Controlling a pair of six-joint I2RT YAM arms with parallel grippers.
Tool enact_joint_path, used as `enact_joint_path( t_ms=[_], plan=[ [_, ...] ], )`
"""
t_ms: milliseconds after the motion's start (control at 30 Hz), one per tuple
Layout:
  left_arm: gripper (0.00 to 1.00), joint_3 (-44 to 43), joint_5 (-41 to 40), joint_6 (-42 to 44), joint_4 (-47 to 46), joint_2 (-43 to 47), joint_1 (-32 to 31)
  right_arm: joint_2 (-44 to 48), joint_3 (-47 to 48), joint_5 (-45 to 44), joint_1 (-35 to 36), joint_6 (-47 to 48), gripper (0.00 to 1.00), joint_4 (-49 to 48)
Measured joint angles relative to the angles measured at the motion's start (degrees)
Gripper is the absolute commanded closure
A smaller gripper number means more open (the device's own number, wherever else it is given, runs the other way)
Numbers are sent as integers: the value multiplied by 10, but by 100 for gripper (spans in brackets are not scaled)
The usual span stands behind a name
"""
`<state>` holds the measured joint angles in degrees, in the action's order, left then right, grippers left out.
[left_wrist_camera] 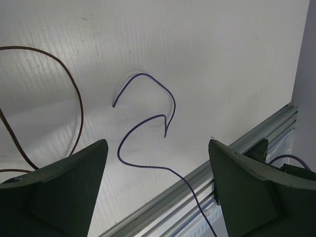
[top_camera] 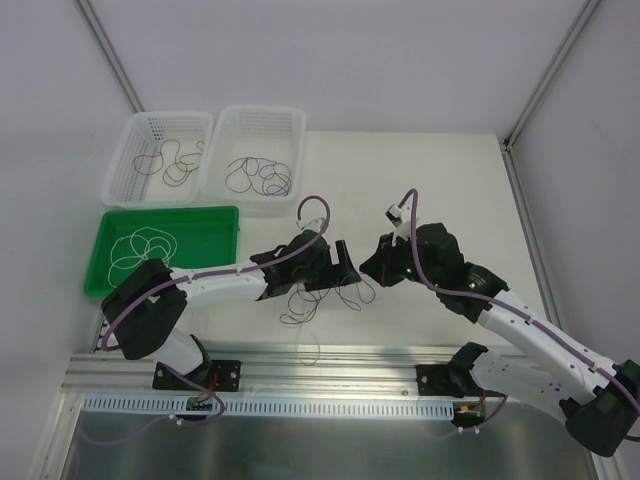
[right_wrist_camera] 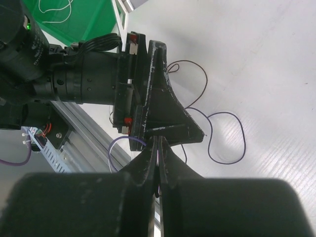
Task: Untangle the cables
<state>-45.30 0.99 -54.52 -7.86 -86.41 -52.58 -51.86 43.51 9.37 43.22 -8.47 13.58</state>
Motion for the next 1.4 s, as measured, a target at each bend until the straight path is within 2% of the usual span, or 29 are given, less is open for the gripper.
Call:
enact_joint_path(
  t_ms=[233, 300, 400, 433, 467, 500, 567, 733, 833, 867, 933, 1033, 1100, 1133, 1200, 1233, 1333, 1400],
  plan=[
    [21, -7, 7, -2, -16, -23, -3, 16, 0, -2, 0, 3, 99, 3],
    [25, -7, 8, -2, -16, -30, -6, 21, 0, -4, 0, 4, 99, 4],
    [46, -7, 13, -6, -18, -37, -7, 28, 0, -6, 0, 4, 99, 4],
    [57, -8, 15, -6, -18, -40, -7, 30, 0, -6, 0, 4, 99, 4],
    [76, -9, 16, -8, -19, -43, -8, 31, 0, -8, 0, 4, 99, 4],
    [87, -10, 16, -10, -19, -46, -9, 31, 0, -9, 0, 4, 99, 4],
    [100, -12, 17, -6, -20, -49, -11, 33, 0, -12, 0, 5, 99, 4],
    [100, -12, 15, 5, -22, -36, -14, 44, -5, -30, 0, 6, 98, 15],
    [100, -12, 12, 25, -17, -3, -14, 59, -13, -56, 1, 5, 87, 34],
    [100, -12, 11, 34, -14, 15, -14, 63, -16, -71, 1, 5, 80, 42],
    [100, -17, 2, 54, 1, 50, -14, 68, -19, -99, 1, 3, 75, 62],
    [100, -48, -10, 87, 24, 91, -14, 72, -22, -135, 2, 0, 56, 91],
    [100, -75, -18, 109, 40, 111, -14, 77, -25, -152, 2, -1, 48, 106],
    [100, -87, -25, 121, 47, 121, -14, 83, -28, -159, 2, -2, 40, 111],
    [100, -113, -36, 144, 68, 136, -14, 94, -32, -169, 2, -1, 32, 124],
    [100, -127, -45, 157, 79, 143, -14, 104, -35, -173, 2, -1, 23, 129],
    [100, -174, -69, 198, 112, 156, -13, 138, -43, -183, 2, 4, 12, 141],
    [100, -204, -82, 224, 130, 160, -5, 161, -49, -188, 2, 9, 8, 145]
  ],
)
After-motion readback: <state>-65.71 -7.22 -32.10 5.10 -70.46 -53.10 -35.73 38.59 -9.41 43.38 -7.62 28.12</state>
